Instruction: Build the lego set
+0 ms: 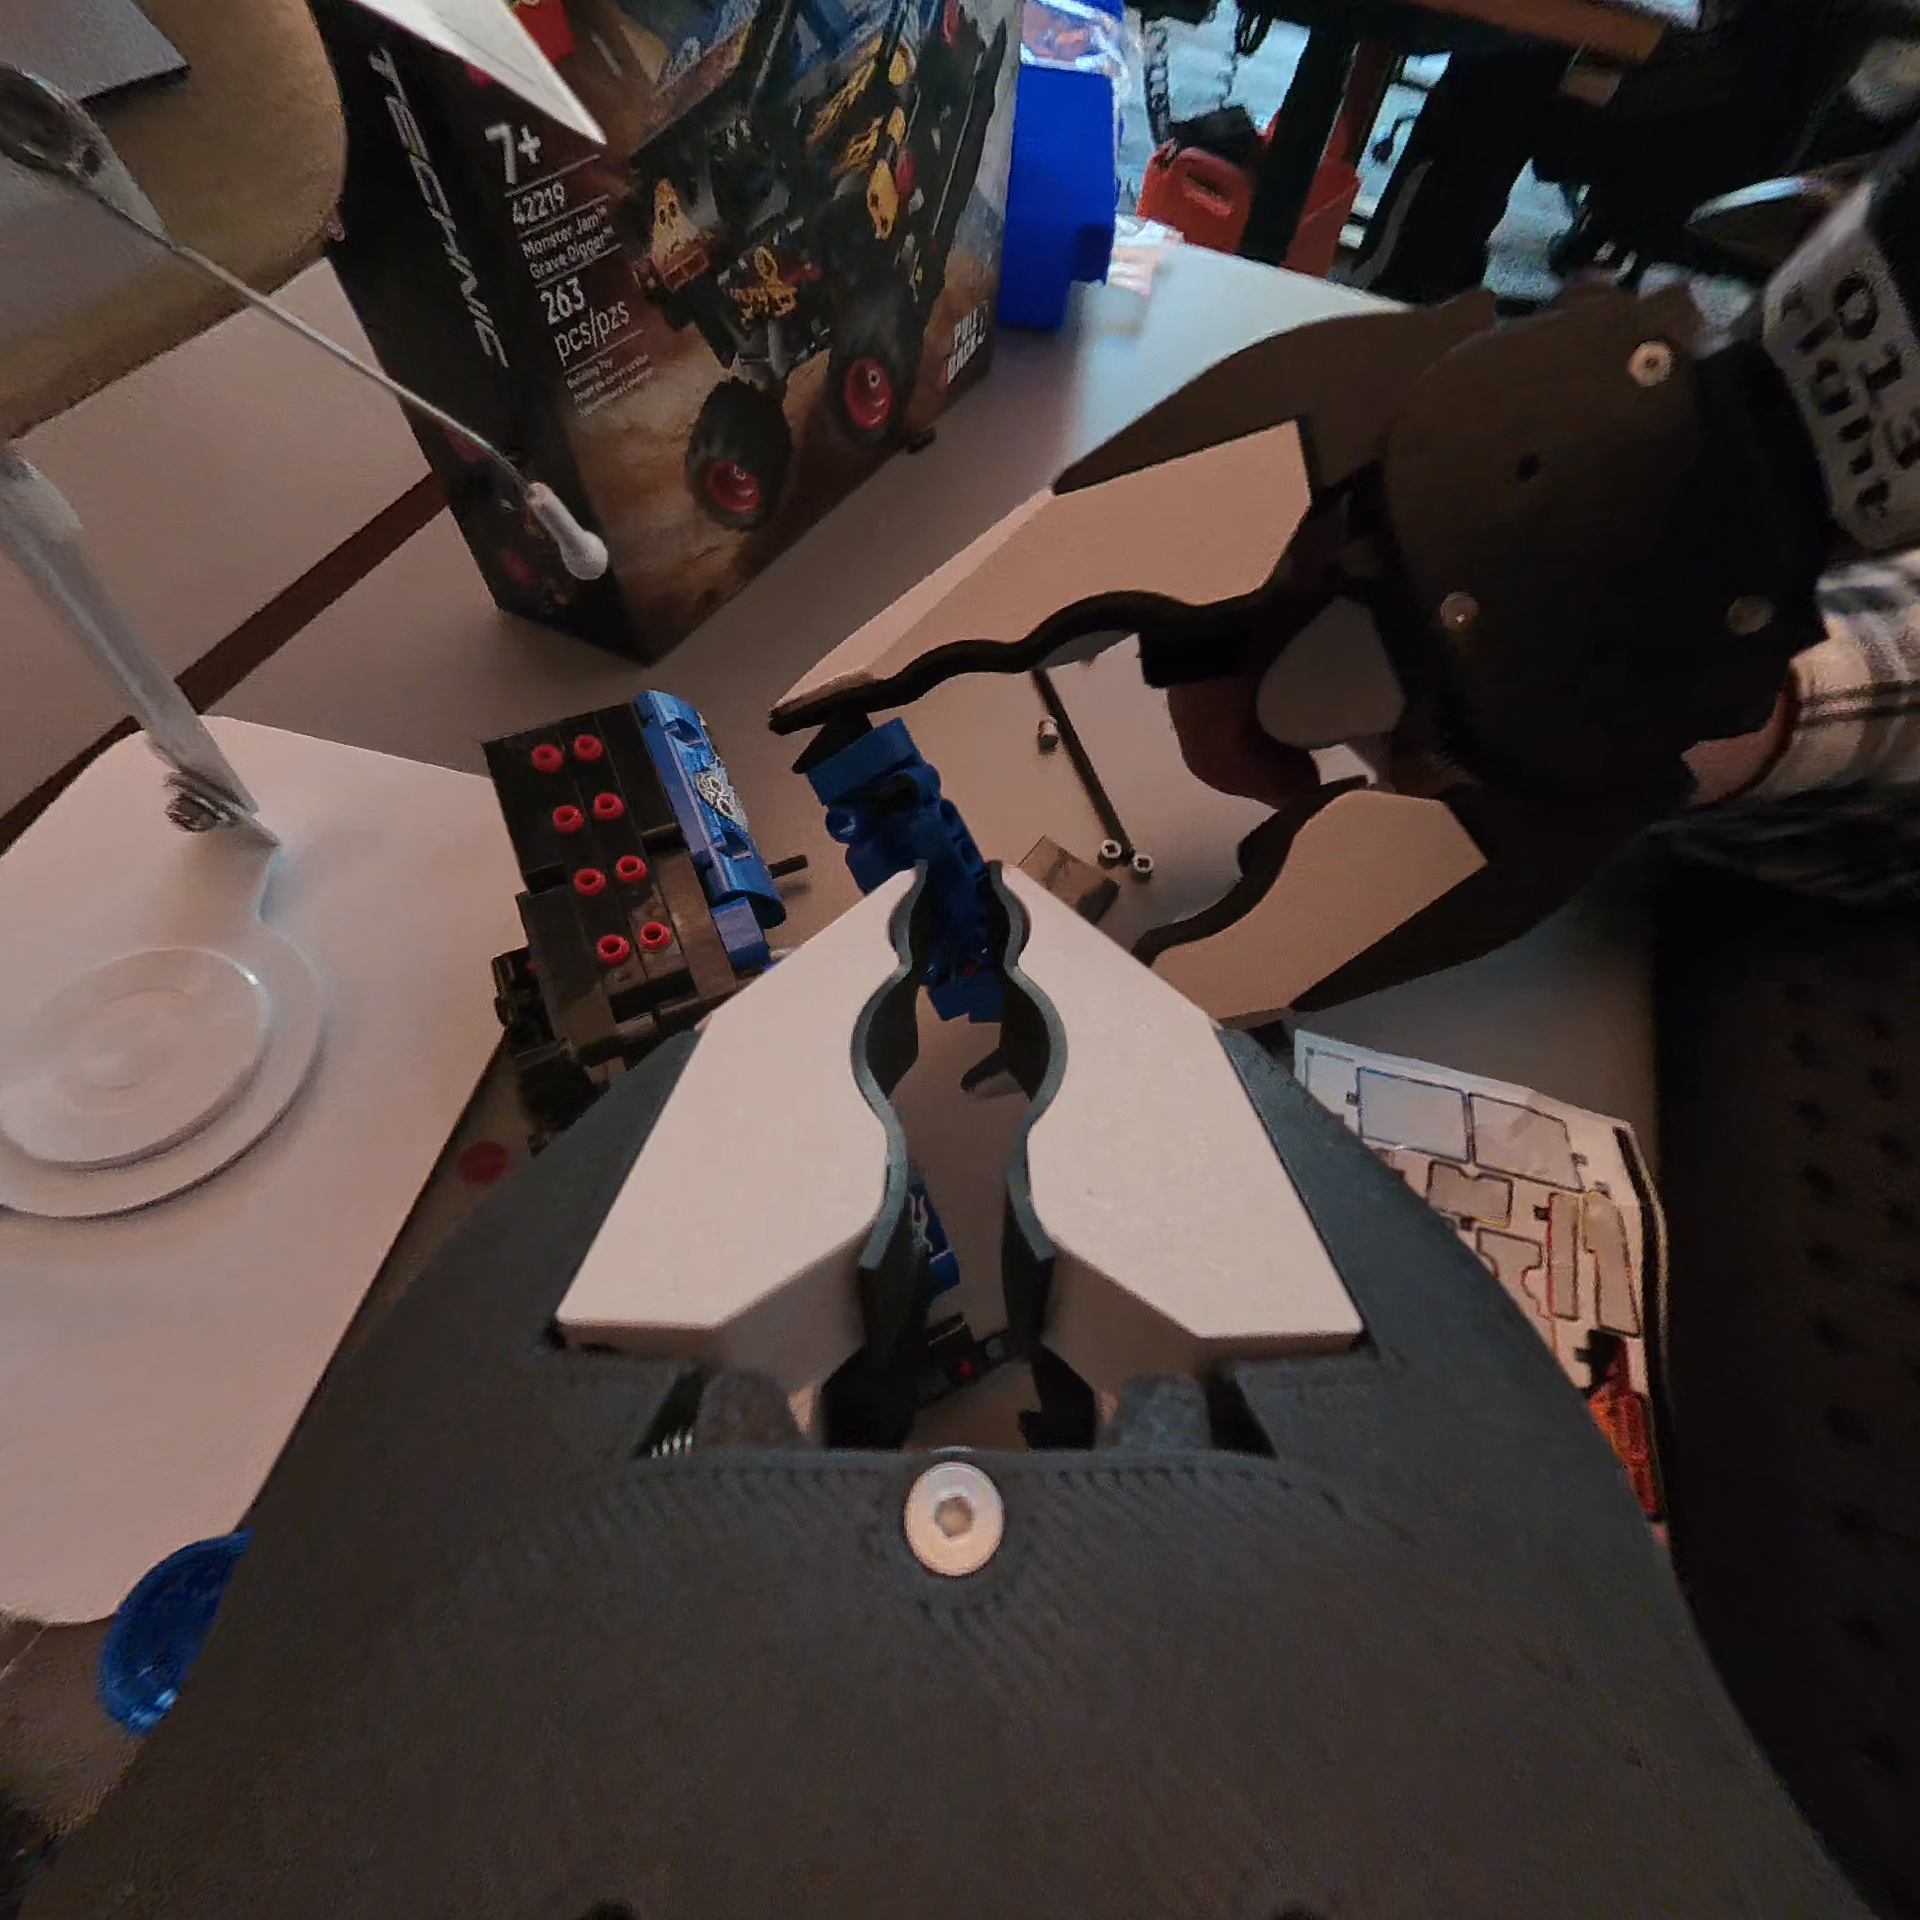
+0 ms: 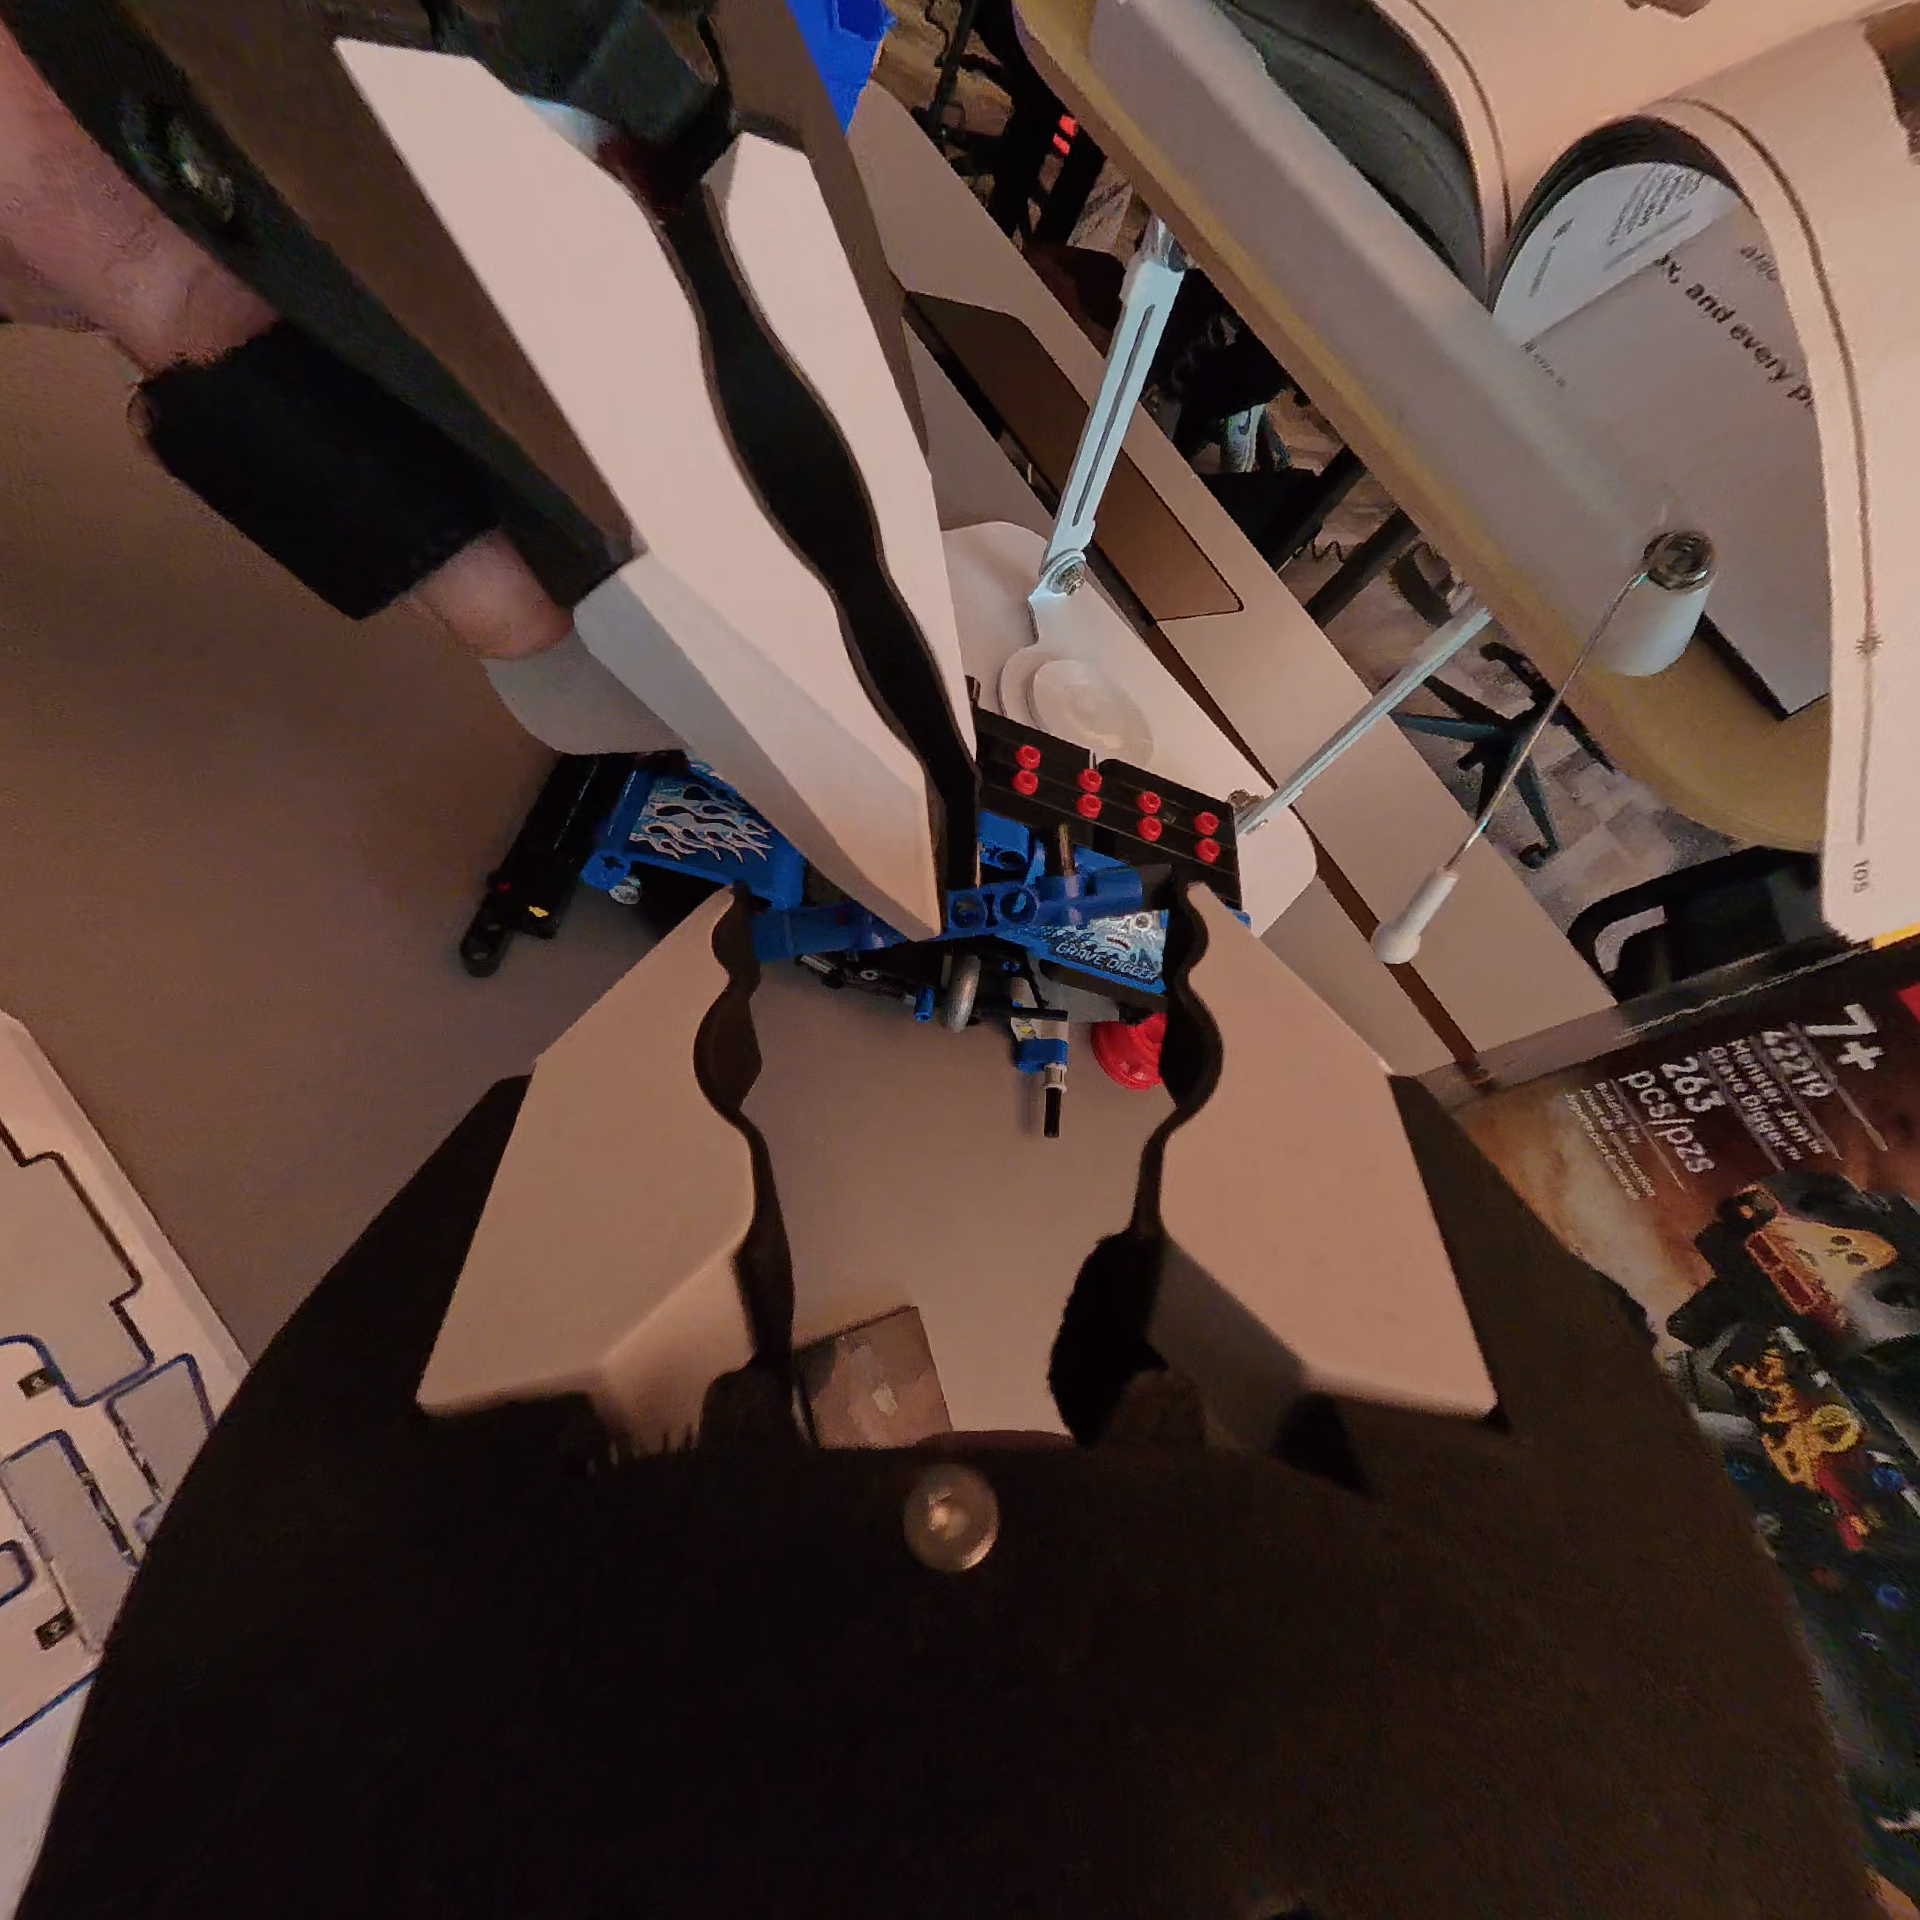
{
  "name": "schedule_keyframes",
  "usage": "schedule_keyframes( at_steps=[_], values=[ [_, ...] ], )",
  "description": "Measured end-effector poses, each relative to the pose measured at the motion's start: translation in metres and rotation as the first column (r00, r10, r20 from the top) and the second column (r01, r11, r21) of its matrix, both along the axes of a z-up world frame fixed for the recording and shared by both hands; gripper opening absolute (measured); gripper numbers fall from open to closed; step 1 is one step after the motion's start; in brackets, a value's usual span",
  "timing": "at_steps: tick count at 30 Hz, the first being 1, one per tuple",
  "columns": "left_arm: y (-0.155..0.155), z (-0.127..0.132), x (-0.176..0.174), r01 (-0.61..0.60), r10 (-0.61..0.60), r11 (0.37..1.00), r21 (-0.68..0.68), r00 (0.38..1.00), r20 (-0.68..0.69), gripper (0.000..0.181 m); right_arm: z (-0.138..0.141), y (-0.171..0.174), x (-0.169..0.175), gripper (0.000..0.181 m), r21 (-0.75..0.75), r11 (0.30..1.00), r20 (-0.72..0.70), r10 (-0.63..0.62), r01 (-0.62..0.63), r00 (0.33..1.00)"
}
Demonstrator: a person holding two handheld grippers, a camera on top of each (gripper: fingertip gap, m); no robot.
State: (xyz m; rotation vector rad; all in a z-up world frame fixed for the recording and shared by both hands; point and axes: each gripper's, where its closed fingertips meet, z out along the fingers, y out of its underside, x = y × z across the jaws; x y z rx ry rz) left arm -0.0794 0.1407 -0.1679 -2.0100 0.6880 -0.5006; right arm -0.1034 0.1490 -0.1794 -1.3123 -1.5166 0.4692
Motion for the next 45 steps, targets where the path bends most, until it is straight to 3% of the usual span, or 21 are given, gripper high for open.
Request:
schedule_keyframes(
  at_steps=[3, 6, 7, 11, 13, 16, 18, 20, 24, 27, 31, 39, 43, 45],
  values=[
    [-0.001, 0.001, 0.000, 0.011, -0.010, 1.000, -0.020, 0.998, 0.069, 0.008, 0.001, -0.001, 0.001, 0.077, 0.053, 0.999, 0.016, 0.002, -0.003, 1.000],
    [0.000, 0.000, -0.003, -0.005, 0.008, 0.999, -0.045, 0.998, 0.070, 0.038, 0.004, -0.001, 0.002, 0.077, 0.078, 0.997, 0.021, -0.004, 0.002, 1.000],
    [-0.002, 0.000, -0.001, 0.004, -0.001, 0.999, -0.043, 0.998, 0.067, 0.038, 0.005, -0.003, 0.001, 0.077, 0.095, 0.995, 0.022, -0.003, 0.001, 1.000],
    [-0.005, -0.008, 0.007, 0.038, -0.037, 0.998, -0.048, 0.999, 0.010, 0.016, 0.009, -0.012, -0.002, 0.076, 0.136, 0.991, 0.015, 0.021, -0.023, 1.000],
    [-0.003, -0.010, 0.000, 0.005, -0.006, 0.999, -0.053, 1.000, 0.000, 0.009, 0.015, -0.015, 0.000, 0.068, 0.121, 0.990, -0.016, 0.069, -0.066, 0.998],
    [-0.003, -0.001, -0.004, 0.019, -0.012, 0.998, -0.067, 0.993, 0.114, 0.006, 0.027, -0.014, 0.010, 0.066, 0.016, 0.993, -0.080, 0.116, -0.116, 0.990],
    [-0.008, 0.002, -0.001, 0.057, -0.043, 0.994, -0.090, 0.988, 0.148, 0.006, 0.029, -0.011, 0.016, 0.066, 0.106, 0.986, -0.056, 0.139, -0.132, 0.989],
    [-0.012, -0.001, 0.003, 0.091, -0.065, 0.986, -0.138, 0.982, 0.179, 0.007, 0.032, -0.018, 0.020, 0.062, 0.306, 0.935, 0.003, 0.188, -0.180, 0.982],
    [-0.021, -0.009, 0.009, 0.161, -0.116, 0.962, -0.222, 0.973, 0.201, 0.006, 0.013, -0.035, 0.017, 0.048, 0.600, 0.746, 0.202, 0.208, -0.289, 0.957],
    [-0.028, -0.022, 0.010, 0.168, -0.147, 0.949, -0.266, 0.984, 0.099, 0.006, -0.001, -0.033, 0.013, 0.041, 0.676, 0.660, 0.298, 0.161, -0.327, 0.941],
    [-0.034, -0.029, 0.010, 0.170, -0.167, 0.936, -0.308, 0.985, 0.037, 0.006, -0.010, -0.039, 0.013, 0.031, 0.701, 0.610, 0.346, 0.162, -0.370, 0.924],
    [-0.034, -0.036, 0.007, 0.151, -0.169, 0.950, -0.273, 0.984, -0.046, 0.009, -0.016, -0.025, 0.020, 0.031, 0.588, 0.736, 0.275, 0.208, -0.335, 0.939],
    [-0.022, -0.035, -0.004, 0.071, -0.102, 0.981, -0.182, 0.981, -0.167, 0.007, -0.006, -0.012, 0.024, 0.043, 0.318, 0.916, 0.131, 0.213, -0.244, 0.968],
    [-0.019, -0.033, -0.005, 0.044, -0.073, 0.988, -0.151, 0.980, -0.188, 0.007, 0.005, -0.006, 0.028, 0.031, 0.122, 0.971, 0.023, 0.204, -0.205, 0.979]
  ],
)
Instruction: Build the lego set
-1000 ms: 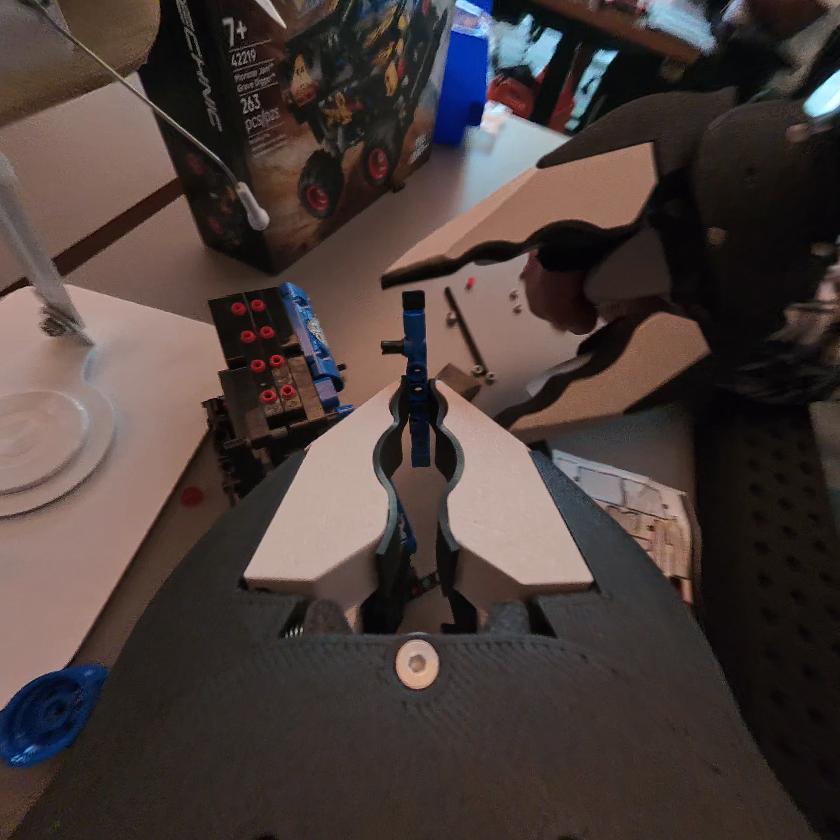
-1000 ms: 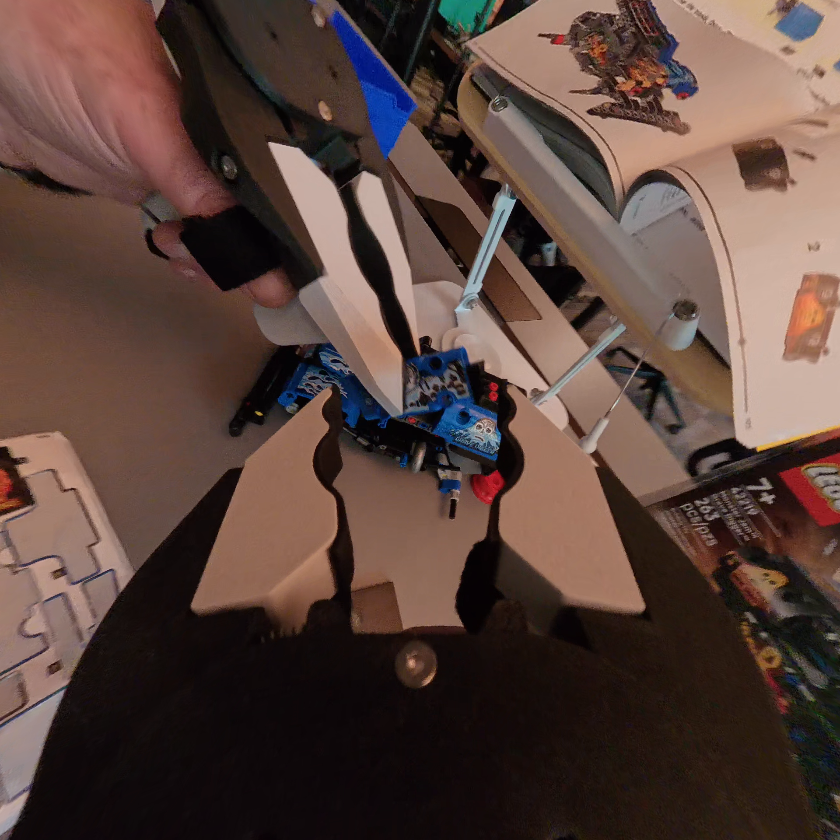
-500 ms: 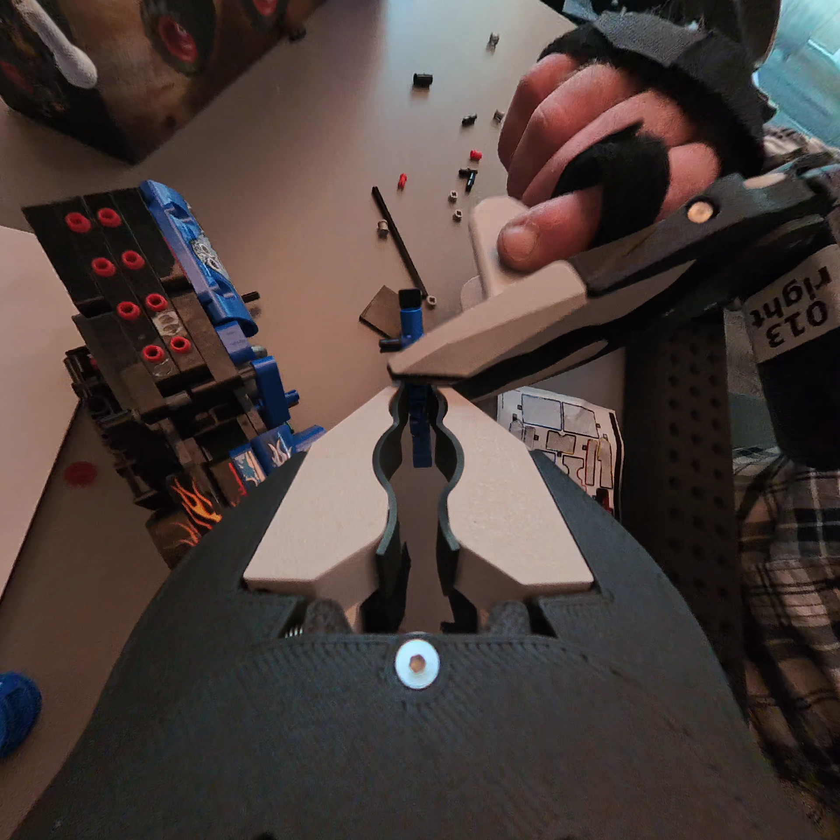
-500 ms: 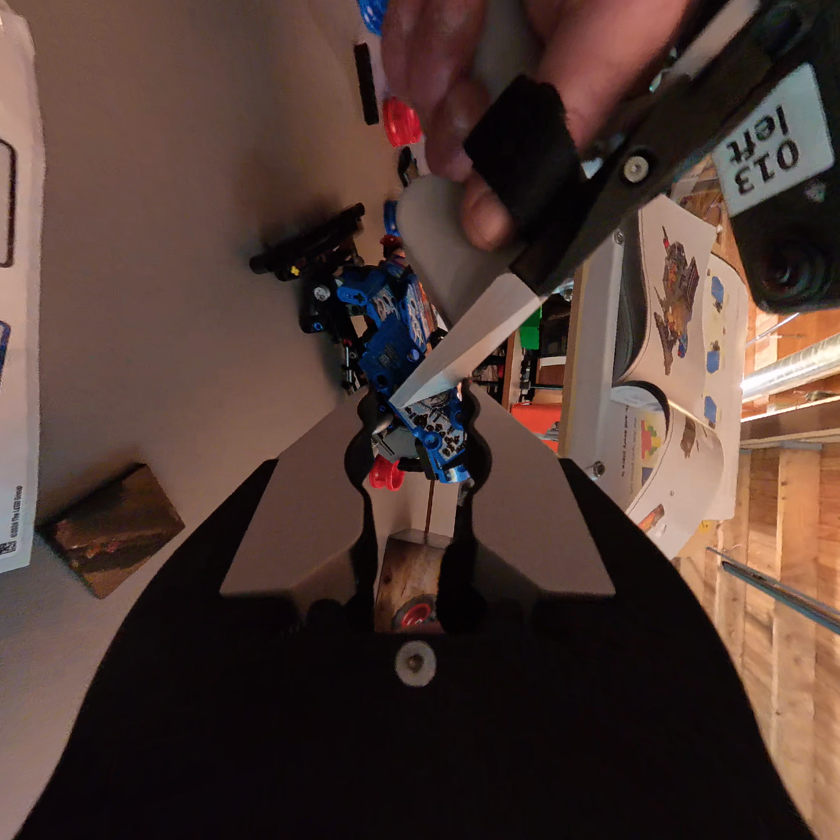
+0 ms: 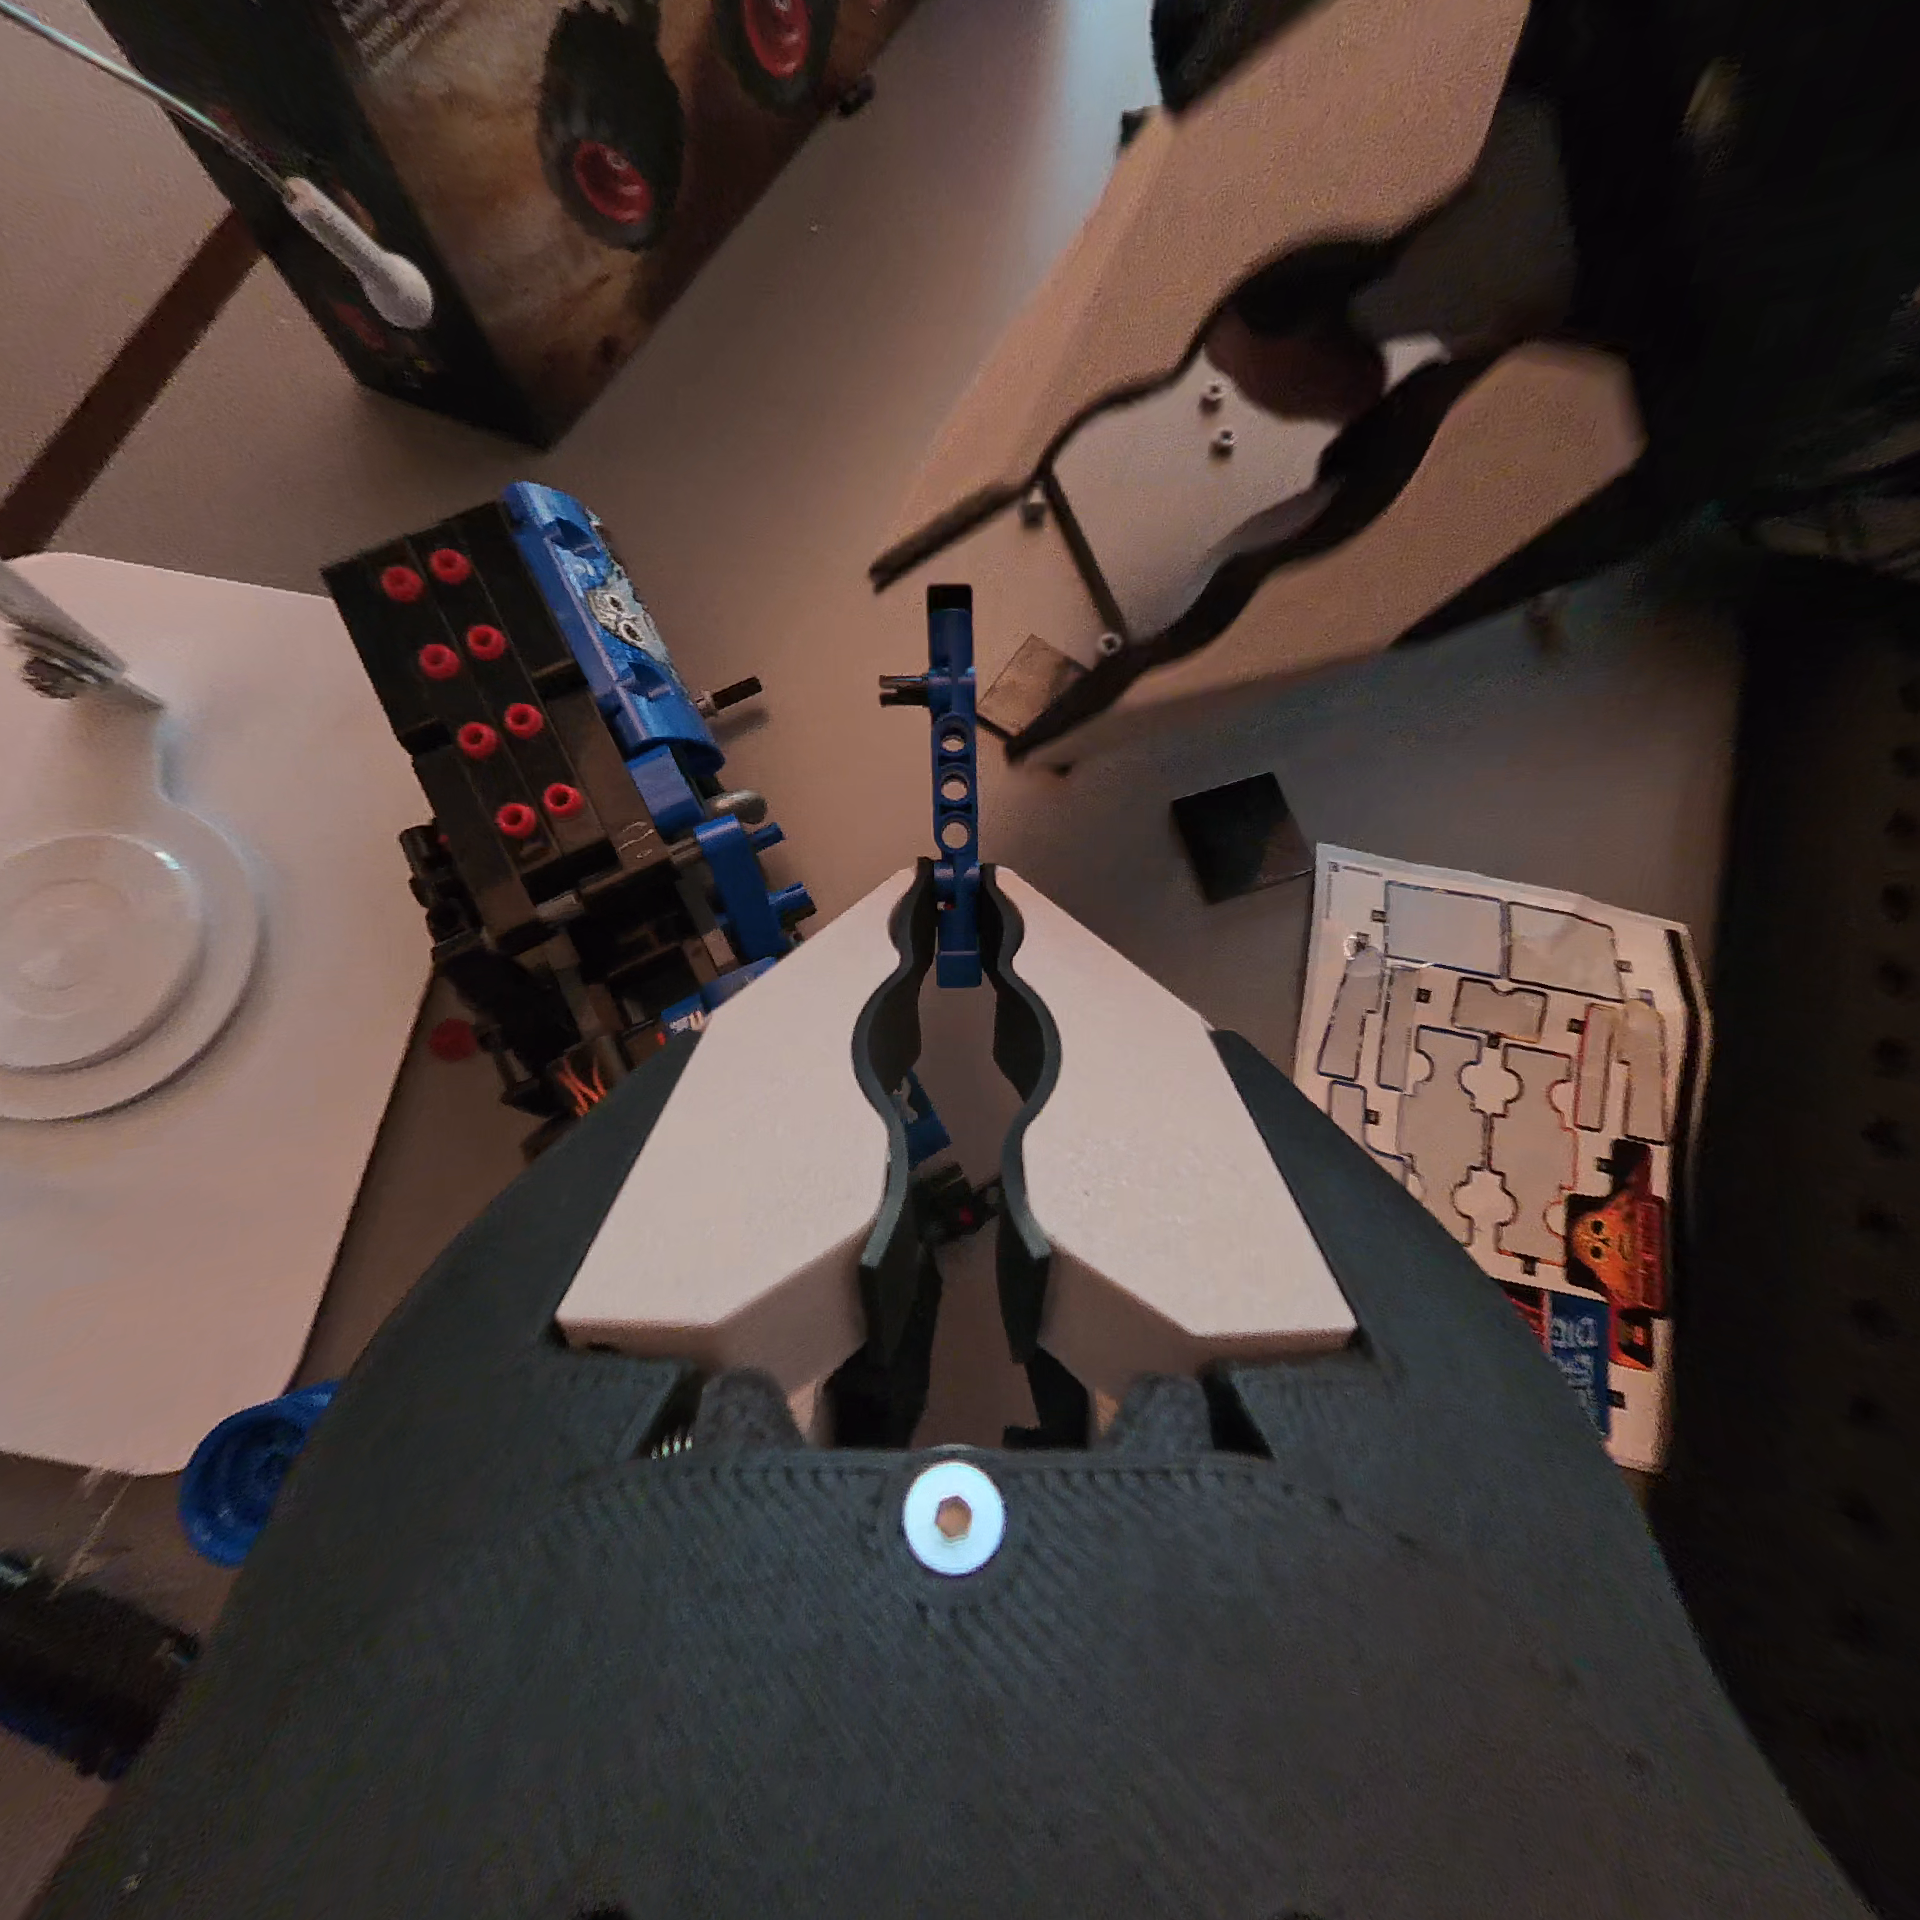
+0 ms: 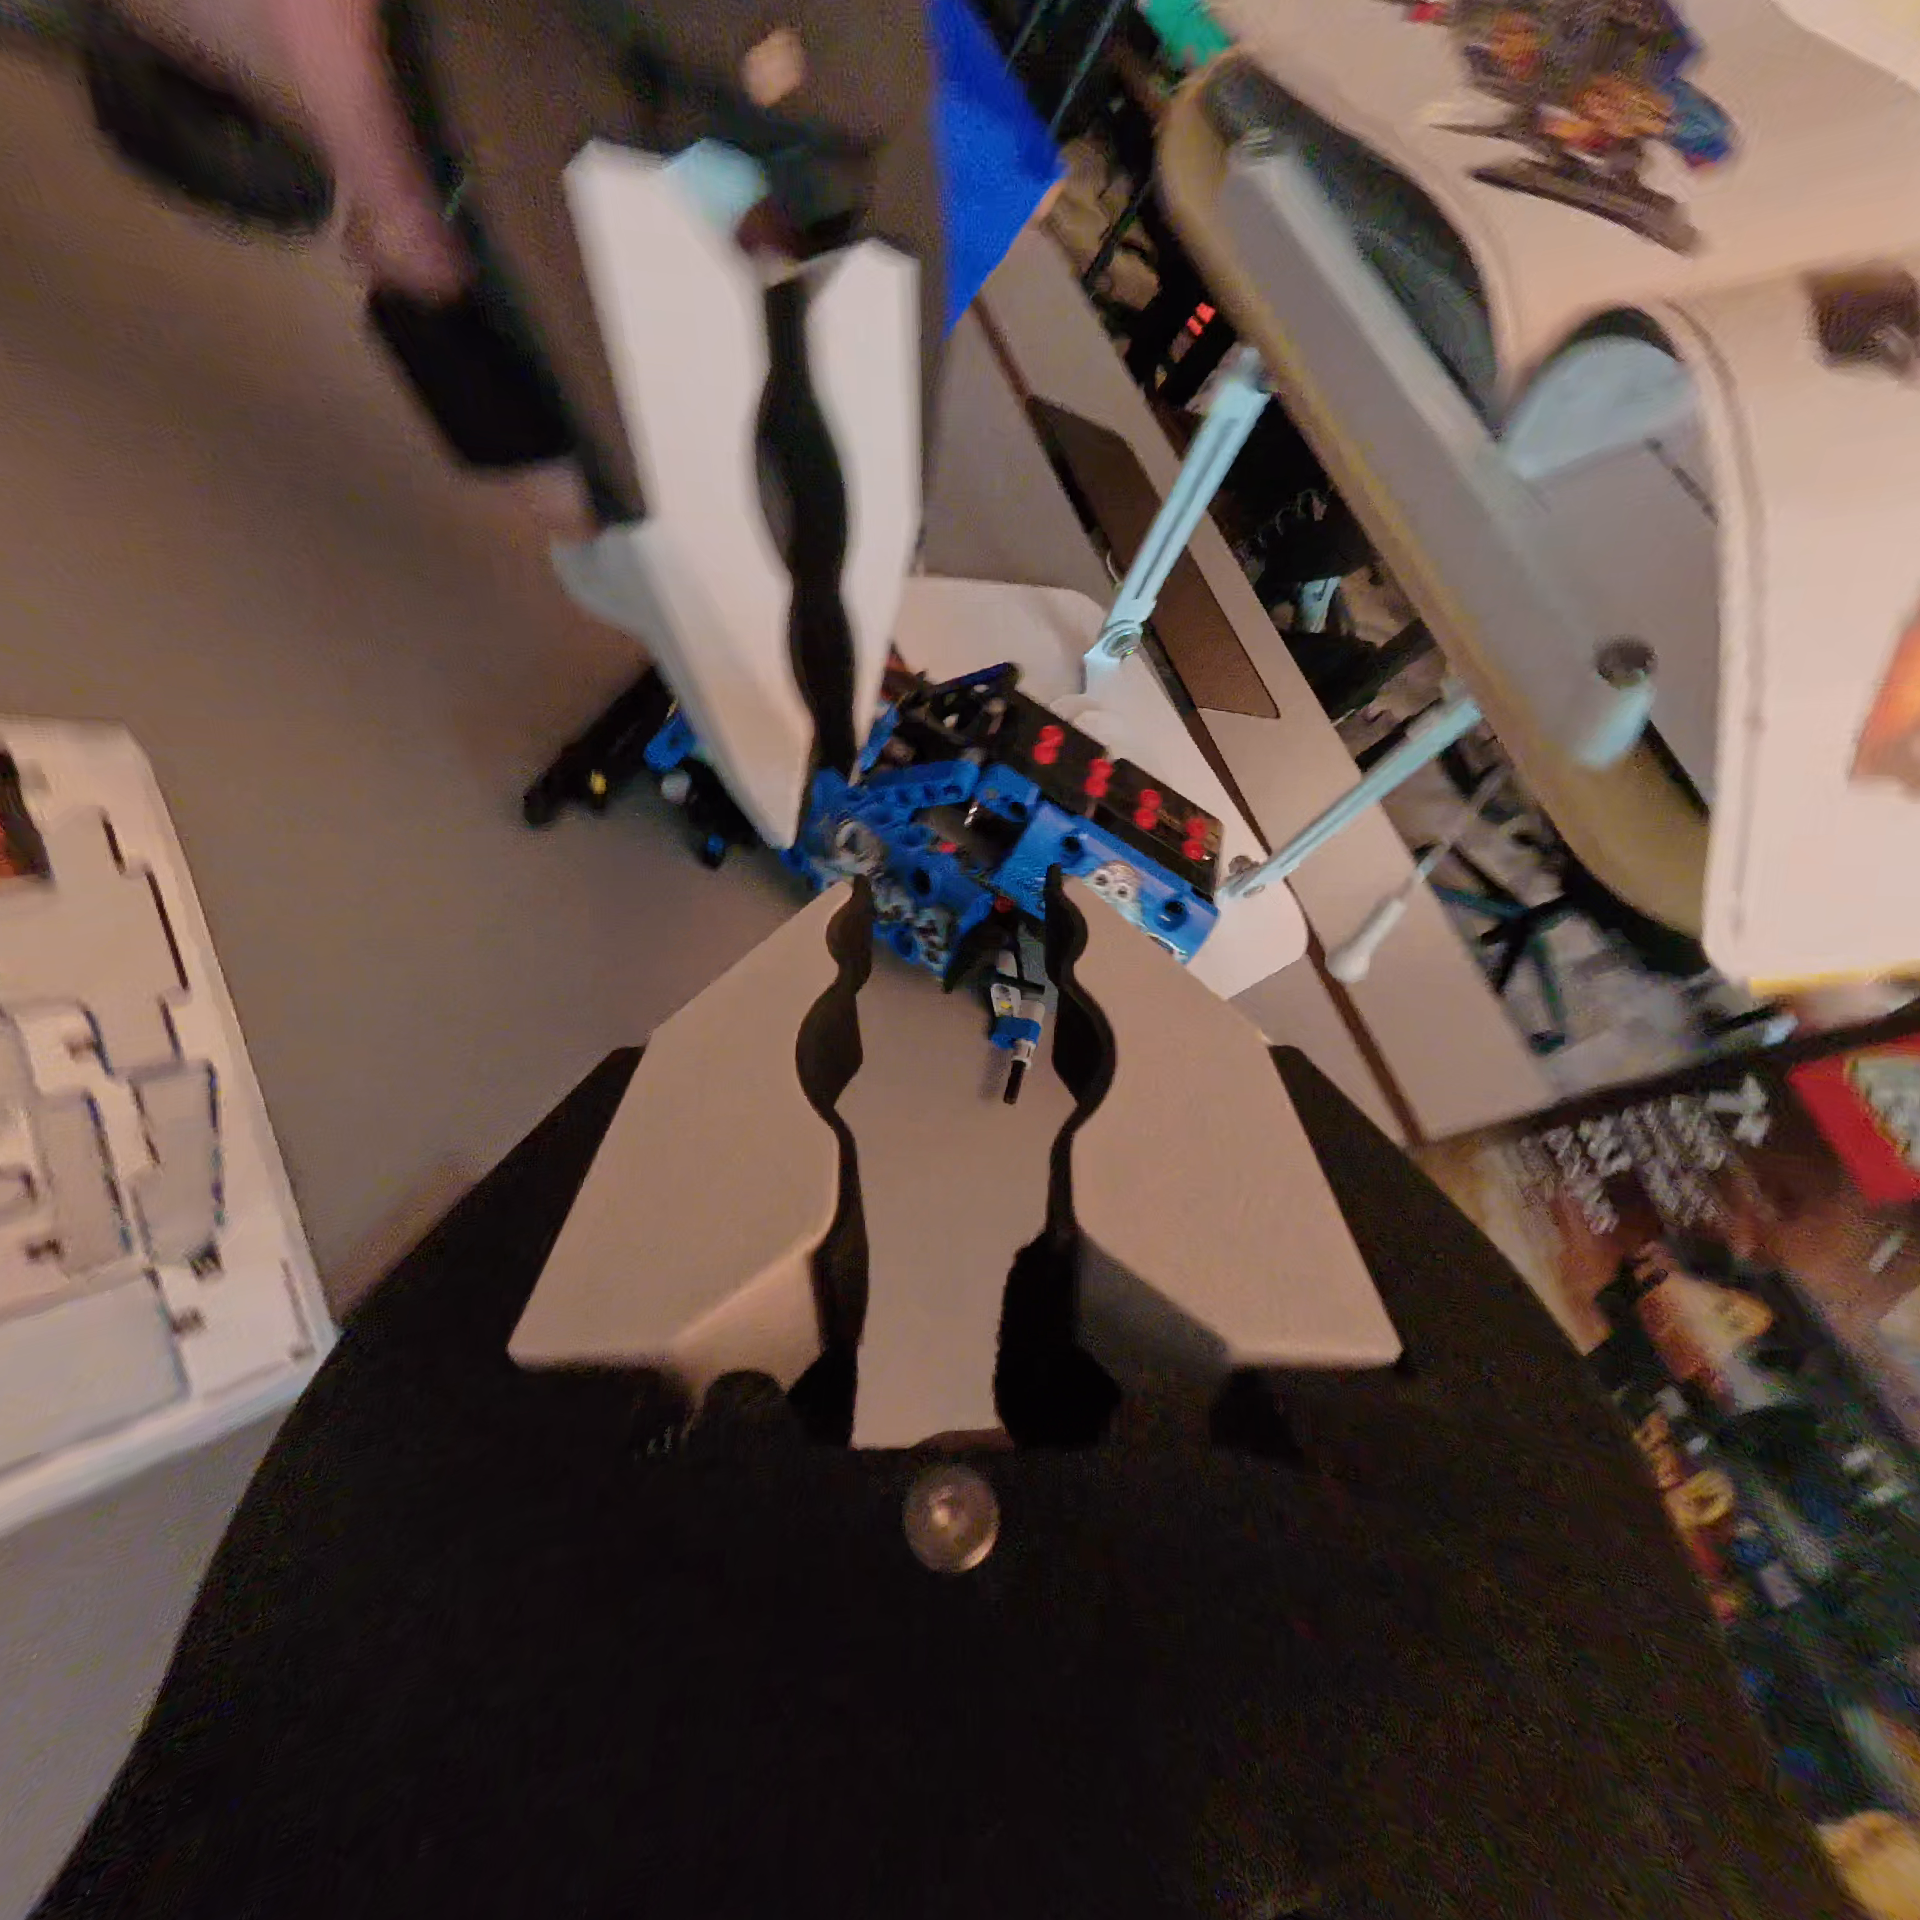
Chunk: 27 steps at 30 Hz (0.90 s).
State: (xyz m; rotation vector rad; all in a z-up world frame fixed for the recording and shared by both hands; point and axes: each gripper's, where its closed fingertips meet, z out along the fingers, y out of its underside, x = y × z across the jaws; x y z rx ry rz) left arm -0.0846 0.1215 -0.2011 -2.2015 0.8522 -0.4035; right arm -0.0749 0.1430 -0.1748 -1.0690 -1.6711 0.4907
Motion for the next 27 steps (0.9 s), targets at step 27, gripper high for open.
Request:
schedule_keyframes(
  at_steps=[27],
  values=[
    [0.012, -0.015, -0.002, -0.175, 0.203, 0.967, 0.186, 0.969, -0.144, 0.007, -0.017, 0.014, -0.013, 0.022, -0.750, 0.657, -0.061, -0.185, 0.077, 0.981]
  ],
)
